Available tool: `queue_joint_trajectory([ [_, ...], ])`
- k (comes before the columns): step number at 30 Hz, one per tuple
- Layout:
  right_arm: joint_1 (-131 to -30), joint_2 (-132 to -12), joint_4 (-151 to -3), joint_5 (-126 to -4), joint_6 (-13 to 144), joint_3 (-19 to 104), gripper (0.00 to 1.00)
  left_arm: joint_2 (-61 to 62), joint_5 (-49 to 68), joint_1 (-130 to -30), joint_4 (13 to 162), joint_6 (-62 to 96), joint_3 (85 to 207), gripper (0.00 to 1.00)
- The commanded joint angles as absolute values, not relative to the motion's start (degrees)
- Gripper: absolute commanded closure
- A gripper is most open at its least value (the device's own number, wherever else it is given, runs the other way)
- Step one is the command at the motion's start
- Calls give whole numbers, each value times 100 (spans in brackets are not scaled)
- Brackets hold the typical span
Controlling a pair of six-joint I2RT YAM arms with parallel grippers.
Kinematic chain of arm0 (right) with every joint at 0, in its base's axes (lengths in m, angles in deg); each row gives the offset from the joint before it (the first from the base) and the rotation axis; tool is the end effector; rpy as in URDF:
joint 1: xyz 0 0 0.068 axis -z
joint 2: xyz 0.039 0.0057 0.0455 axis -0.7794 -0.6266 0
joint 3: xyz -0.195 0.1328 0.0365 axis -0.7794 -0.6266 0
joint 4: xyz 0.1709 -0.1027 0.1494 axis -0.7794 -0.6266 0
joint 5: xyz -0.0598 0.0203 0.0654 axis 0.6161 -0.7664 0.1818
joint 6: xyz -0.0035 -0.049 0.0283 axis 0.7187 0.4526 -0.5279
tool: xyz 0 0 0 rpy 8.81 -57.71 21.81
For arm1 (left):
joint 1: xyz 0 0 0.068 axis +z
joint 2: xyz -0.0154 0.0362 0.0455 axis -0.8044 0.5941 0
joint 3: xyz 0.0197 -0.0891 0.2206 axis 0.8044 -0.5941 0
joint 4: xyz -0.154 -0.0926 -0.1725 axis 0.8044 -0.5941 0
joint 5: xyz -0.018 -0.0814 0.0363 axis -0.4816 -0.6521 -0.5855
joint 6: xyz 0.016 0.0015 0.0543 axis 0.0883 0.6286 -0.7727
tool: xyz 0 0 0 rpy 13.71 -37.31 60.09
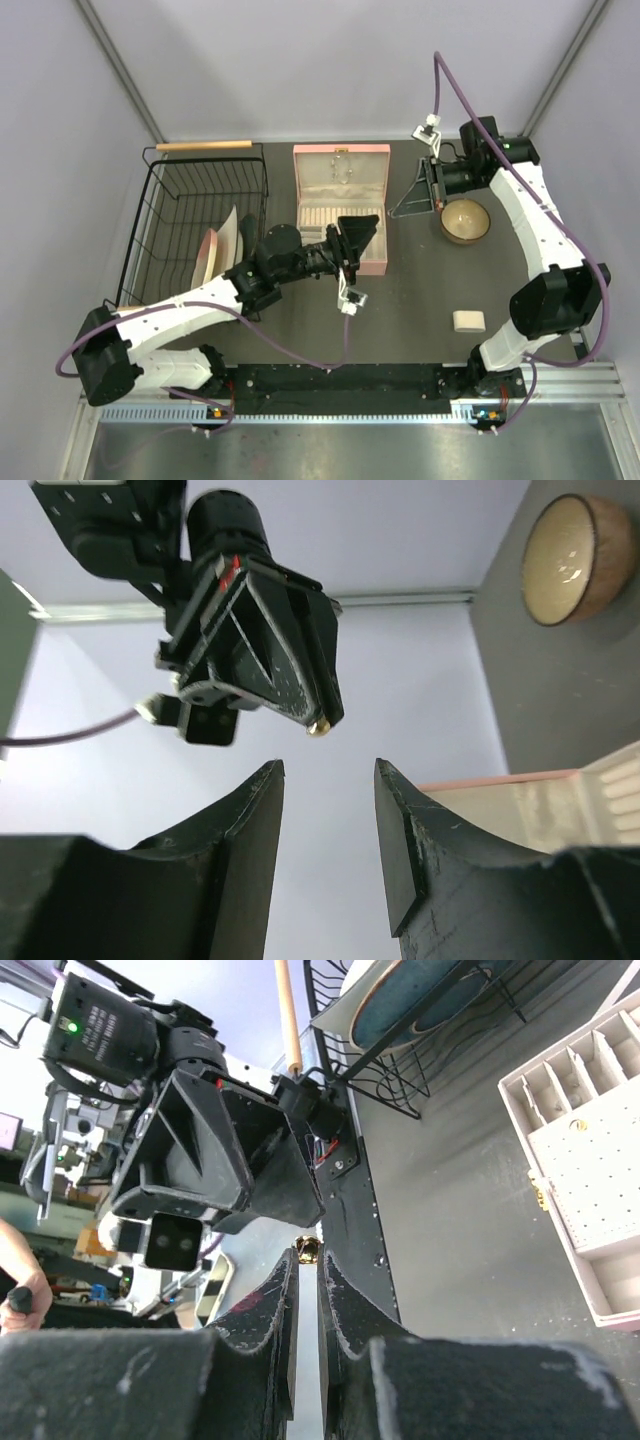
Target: Organize the mixed jewelry
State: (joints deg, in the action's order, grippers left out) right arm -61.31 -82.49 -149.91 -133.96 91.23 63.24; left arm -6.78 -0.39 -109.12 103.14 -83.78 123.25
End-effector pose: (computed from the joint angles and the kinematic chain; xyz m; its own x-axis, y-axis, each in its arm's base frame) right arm 0.2717 0.0877 0.3438 -0.7391 -0.2099 -0.6400 -0.6679 0.1061 0.7366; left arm 0.1511 -0.2418 0.3074 0.9589 0.2832 -0.0188 0.0227 -0.0106 0.9997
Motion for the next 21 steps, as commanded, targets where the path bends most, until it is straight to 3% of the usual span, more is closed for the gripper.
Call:
queue_joint_trajectory([
  [1, -6175, -8283, -14987, -13611, 8820, 6639, 92, -729, -463, -10927, 11545, -9561, 12056, 53],
  [8, -6280, -8275, -14978, -13567, 8390, 6876, 92, -694, -252, -10927, 12073, -10528, 11888, 55],
  [21, -6676, -8652, -15013, -13488, 7739, 8133, 91, -992, 161, -10927, 11879, -10757, 11906, 57],
])
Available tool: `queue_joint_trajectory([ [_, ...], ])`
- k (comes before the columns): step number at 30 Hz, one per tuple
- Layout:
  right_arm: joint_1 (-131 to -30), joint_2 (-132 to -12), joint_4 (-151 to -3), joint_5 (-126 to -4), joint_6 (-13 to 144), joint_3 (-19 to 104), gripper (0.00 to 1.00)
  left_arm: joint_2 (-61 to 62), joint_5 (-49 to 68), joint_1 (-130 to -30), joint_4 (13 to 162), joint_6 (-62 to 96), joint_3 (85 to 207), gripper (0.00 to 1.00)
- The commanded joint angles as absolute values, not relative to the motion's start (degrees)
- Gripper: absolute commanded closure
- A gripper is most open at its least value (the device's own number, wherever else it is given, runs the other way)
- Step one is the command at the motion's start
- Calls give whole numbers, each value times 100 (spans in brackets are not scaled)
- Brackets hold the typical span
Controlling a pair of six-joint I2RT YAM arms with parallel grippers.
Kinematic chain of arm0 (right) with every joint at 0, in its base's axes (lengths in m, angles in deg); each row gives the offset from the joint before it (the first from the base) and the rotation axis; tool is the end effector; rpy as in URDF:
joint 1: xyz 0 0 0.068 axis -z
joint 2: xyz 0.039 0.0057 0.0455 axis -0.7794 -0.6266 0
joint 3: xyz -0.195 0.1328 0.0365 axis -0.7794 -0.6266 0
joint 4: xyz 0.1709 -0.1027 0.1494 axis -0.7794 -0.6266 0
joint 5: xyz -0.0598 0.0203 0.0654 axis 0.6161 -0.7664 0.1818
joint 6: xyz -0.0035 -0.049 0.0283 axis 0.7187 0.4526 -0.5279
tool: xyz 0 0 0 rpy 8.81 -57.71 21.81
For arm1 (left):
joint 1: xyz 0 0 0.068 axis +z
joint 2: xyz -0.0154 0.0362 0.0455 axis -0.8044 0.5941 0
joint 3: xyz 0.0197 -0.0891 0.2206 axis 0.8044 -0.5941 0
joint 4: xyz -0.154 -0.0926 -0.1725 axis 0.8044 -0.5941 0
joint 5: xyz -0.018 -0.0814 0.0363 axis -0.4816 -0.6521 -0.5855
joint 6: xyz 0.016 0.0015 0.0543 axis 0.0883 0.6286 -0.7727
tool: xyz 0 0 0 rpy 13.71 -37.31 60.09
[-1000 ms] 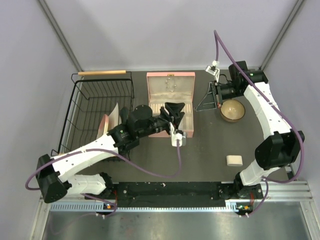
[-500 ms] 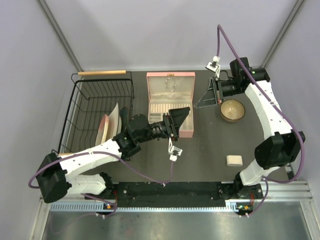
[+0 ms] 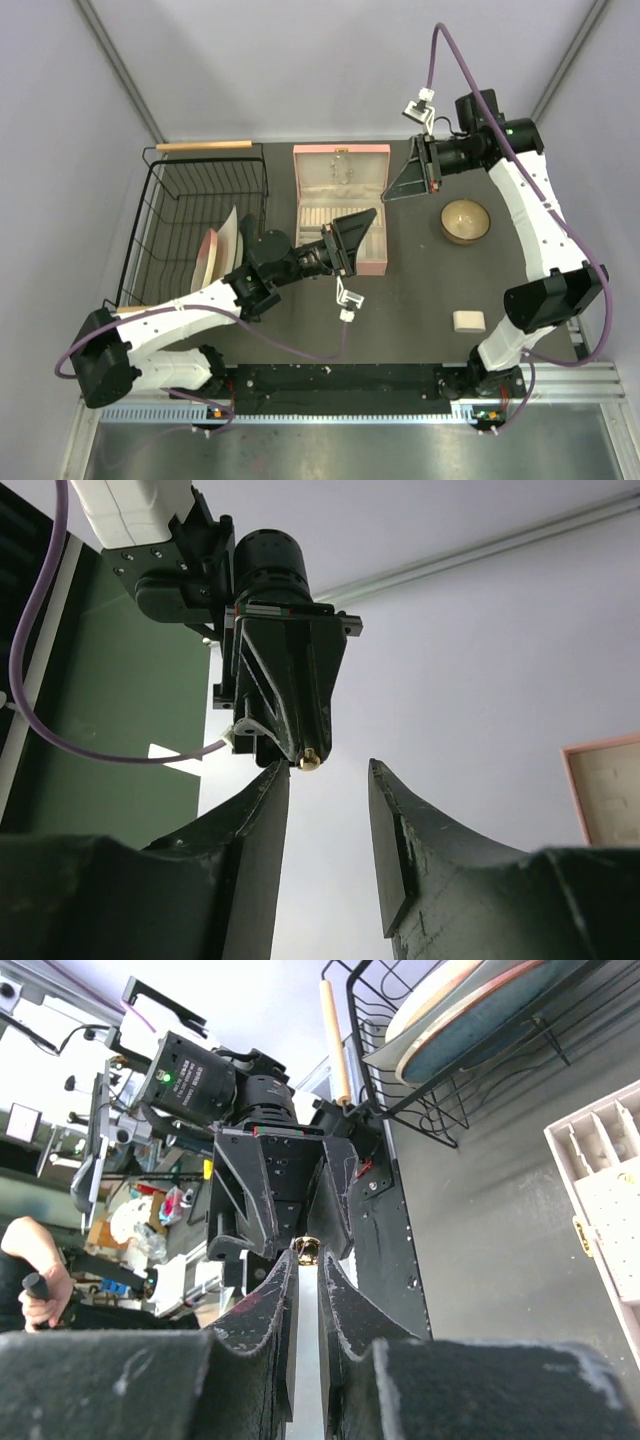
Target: Organize the mixed jewelry
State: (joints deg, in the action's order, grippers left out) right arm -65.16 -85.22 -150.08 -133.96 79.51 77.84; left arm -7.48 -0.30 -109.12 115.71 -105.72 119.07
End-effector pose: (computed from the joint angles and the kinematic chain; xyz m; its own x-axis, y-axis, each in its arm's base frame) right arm 0.2699 0.1069 0.3957 -0.7335 -0.2136 -0.6452 -0.6706 0.0731 0.7382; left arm 0.1482 -0.2376 0.3096 0.8636 0.3097 0.3979 -0.4199 0.0046 0.9076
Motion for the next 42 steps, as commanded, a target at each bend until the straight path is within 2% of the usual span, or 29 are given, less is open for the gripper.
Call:
queue_joint_trajectory([
  [1, -6702, -8679, -15013, -13479, 7730, 8160, 91, -992, 196, -10918, 11923, -10836, 11897, 58],
  [42, -6975, -8398, -14987, -13435, 7862, 7721, 90, -729, 434, -10918, 11836, -11082, 12222, 64],
])
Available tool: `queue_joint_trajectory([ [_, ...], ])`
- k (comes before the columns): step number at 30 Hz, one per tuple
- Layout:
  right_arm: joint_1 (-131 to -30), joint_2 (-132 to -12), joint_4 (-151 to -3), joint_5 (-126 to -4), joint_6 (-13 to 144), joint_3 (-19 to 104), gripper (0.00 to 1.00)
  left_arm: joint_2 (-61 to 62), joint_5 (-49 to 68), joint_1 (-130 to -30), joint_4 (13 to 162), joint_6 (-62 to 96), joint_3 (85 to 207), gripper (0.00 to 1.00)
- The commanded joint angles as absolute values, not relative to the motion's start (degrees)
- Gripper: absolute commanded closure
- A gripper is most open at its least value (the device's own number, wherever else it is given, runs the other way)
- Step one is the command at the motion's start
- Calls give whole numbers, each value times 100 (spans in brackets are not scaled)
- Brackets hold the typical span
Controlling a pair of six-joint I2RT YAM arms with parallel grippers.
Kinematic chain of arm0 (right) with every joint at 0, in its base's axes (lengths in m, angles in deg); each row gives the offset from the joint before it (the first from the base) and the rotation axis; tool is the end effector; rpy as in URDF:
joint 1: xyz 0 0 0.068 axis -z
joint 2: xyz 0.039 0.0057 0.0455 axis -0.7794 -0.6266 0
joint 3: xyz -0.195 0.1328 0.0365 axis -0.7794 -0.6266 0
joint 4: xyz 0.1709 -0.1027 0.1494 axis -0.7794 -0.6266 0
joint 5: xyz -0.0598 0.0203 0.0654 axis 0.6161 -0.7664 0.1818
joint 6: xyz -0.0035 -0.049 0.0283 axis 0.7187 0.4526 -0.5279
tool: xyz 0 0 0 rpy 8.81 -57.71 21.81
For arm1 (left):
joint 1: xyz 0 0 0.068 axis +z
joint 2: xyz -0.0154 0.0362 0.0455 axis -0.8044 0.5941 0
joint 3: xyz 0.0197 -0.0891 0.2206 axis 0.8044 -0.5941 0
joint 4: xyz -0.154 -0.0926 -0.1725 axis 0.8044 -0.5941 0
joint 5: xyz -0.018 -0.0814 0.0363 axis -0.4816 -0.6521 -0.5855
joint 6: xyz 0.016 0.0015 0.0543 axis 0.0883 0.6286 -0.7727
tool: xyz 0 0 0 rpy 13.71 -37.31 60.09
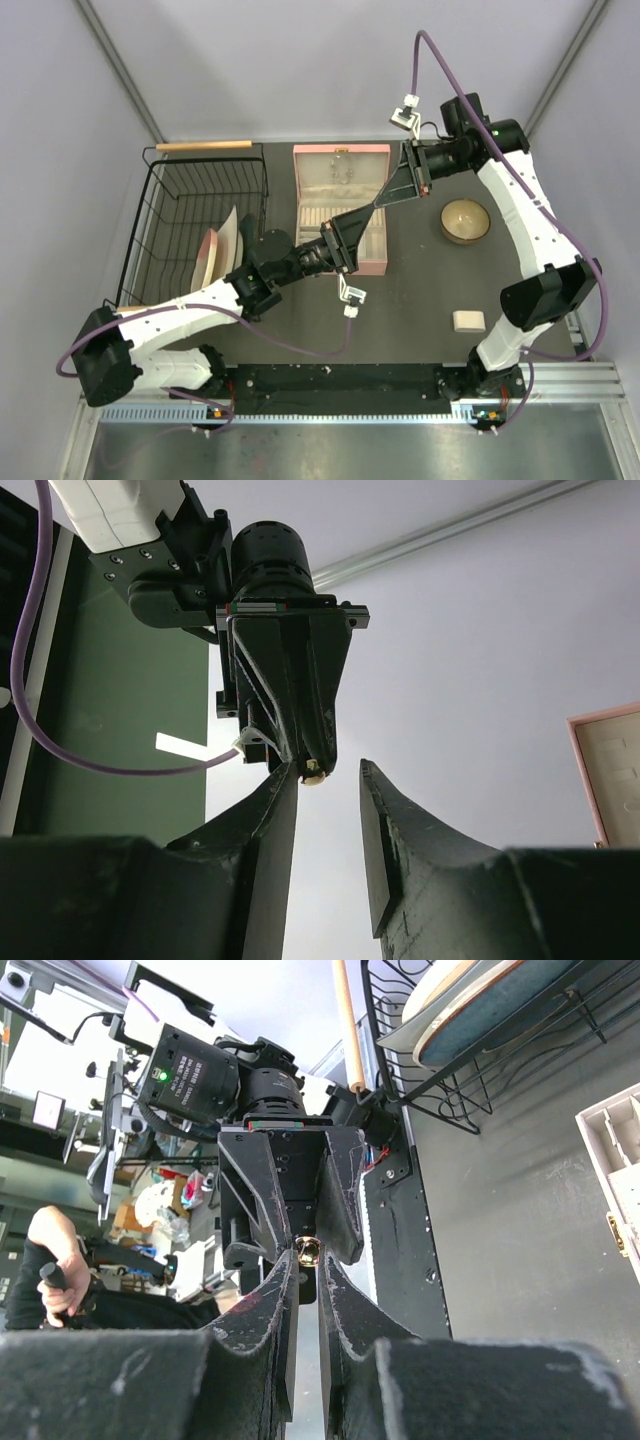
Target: Organize the mixed jewelry
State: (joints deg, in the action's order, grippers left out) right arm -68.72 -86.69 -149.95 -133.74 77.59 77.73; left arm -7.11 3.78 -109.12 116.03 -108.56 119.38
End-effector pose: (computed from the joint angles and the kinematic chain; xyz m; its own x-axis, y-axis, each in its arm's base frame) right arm 0.2698 0.1257 0.3882 -0.7557 -0.2625 -0.6000 -0.6316 0.0495 0.7737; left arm 0.1516 -0.2377 0.3105 0.8202 0.3723 0.4343 -0.4553 -0.0346 0.8896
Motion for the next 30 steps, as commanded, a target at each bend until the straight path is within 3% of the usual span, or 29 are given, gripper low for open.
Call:
queue_joint_trajectory([
  [1, -6984, -8389, -14995, -13426, 7871, 7712, 90, -729, 442, -10918, 11845, -11082, 12222, 64],
  [30, -7028, -8196, -15013, -13822, 7950, 7307, 90, -536, 179, -10804, 12688, -10942, 12046, 75],
])
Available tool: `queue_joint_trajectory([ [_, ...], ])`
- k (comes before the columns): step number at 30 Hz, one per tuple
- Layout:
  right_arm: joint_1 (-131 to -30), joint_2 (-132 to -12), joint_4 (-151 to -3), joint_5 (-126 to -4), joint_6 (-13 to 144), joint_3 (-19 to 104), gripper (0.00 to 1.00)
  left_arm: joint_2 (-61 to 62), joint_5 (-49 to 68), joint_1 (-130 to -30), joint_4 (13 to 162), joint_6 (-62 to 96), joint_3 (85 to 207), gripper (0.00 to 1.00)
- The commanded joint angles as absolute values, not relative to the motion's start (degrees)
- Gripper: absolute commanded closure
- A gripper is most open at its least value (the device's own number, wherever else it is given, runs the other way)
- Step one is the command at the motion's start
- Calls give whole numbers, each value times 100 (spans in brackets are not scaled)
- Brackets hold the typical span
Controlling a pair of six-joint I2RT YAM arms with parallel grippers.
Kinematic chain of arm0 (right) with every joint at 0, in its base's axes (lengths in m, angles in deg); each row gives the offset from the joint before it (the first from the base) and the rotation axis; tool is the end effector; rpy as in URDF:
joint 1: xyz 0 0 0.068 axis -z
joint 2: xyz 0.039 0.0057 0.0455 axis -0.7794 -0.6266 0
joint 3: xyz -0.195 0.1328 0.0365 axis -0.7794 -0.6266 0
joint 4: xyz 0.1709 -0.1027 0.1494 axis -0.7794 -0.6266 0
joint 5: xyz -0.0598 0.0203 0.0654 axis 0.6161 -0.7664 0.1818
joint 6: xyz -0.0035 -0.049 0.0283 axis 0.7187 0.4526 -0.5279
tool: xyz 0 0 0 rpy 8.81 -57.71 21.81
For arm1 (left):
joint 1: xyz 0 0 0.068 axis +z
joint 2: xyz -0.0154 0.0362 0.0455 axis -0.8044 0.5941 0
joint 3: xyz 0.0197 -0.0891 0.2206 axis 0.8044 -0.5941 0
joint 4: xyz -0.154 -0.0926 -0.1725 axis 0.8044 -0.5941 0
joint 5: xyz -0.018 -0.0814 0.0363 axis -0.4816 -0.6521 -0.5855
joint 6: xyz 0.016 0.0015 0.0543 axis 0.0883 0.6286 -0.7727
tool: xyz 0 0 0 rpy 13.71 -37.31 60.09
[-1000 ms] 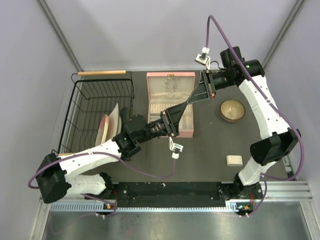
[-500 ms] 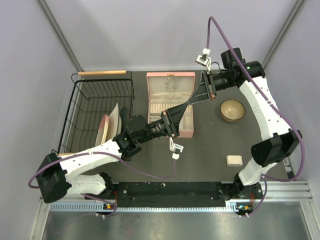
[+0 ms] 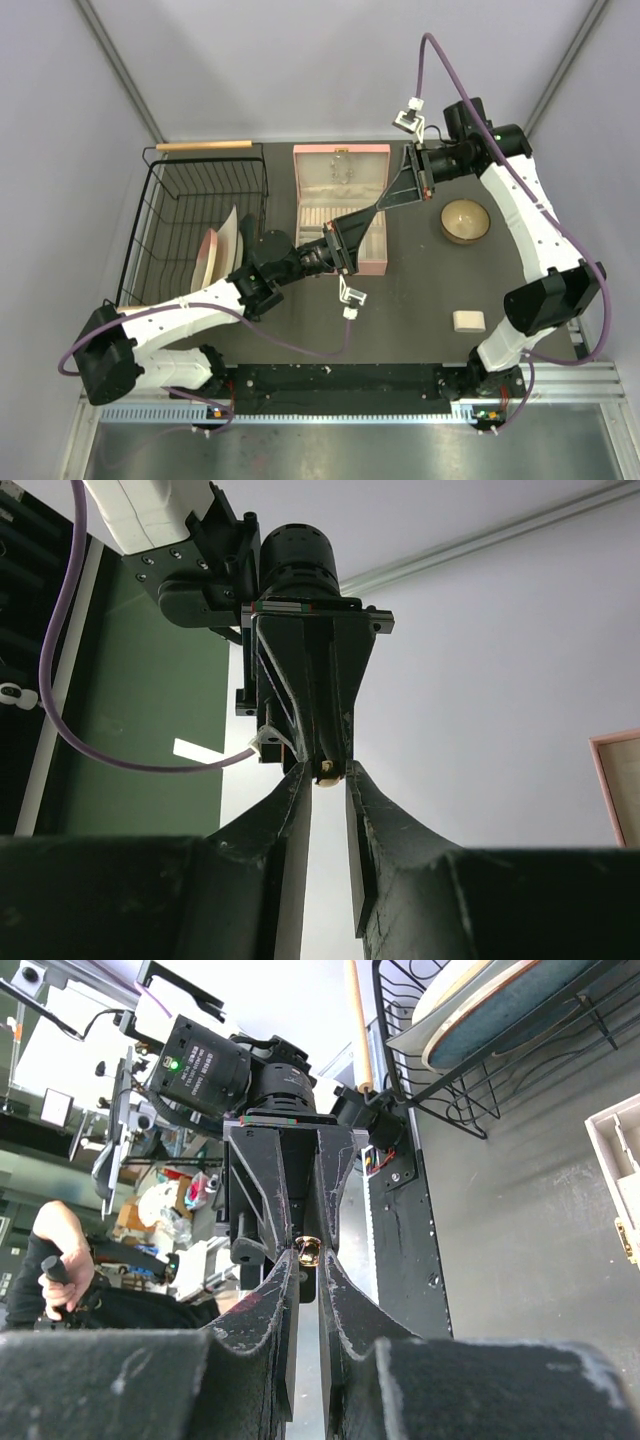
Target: Organize the mixed jewelry
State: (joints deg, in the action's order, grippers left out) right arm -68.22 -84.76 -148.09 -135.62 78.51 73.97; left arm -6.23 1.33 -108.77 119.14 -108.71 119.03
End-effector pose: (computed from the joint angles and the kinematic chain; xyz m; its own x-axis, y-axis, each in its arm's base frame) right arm 0.2664 0.1223 0.3833 -0.7480 -0.2531 -0.6135 -0.6379 0.0192 0.7699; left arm 0.1526 -0.2390 0.3103 0.8214 0.3528 0.4482 -0.4796 0.0017 0.8775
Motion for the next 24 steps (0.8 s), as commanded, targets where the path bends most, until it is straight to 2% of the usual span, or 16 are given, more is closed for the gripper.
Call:
queue_joint_trajectory([
  [1, -7036, -8187, -15013, -13822, 7958, 7290, 90, -527, 179, -10795, 12688, -10950, 12055, 75],
  [9, -7036, -8187, -15013, -13787, 7976, 7272, 90, -562, 179, -10804, 12680, -10968, 11985, 80],
  [13, -7045, -8178, -15013, -13752, 7994, 7255, 88, -562, 223, -10804, 12627, -10977, 11976, 88],
  [17, -7045, -8152, -15013, -13716, 8002, 7255, 86, -571, 275, -10804, 12583, -10959, 12003, 100],
  [24, -7045, -8116, -15004, -13664, 8038, 7220, 84, -597, 372, -10804, 12469, -10933, 11915, 100],
])
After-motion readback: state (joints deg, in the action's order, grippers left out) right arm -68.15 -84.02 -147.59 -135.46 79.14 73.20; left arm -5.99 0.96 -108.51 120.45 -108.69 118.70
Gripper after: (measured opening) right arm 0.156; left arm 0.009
